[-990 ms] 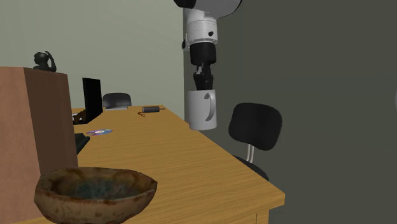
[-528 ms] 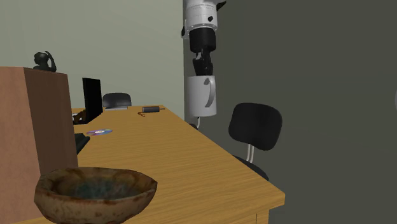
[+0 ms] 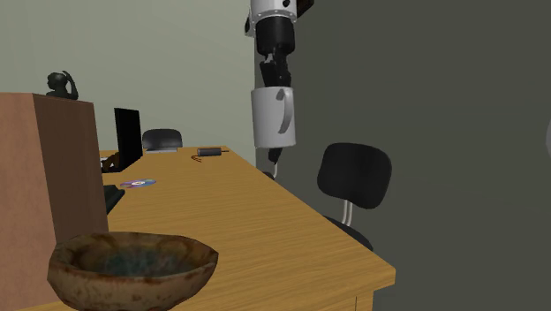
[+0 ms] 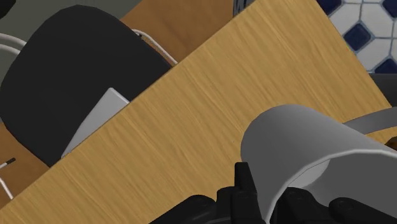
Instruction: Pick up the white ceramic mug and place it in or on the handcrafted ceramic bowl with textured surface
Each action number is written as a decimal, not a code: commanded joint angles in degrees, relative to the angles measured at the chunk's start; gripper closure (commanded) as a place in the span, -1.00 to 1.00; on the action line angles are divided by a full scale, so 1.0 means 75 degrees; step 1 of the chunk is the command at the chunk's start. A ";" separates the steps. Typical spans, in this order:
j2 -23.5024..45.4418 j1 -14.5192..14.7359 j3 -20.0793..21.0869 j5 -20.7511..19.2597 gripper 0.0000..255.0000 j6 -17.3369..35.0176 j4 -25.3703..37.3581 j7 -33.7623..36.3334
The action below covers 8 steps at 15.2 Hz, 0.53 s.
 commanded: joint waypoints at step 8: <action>-0.0864 0.0499 0.1362 0.0268 1.00 -0.0312 -0.0704 0.1822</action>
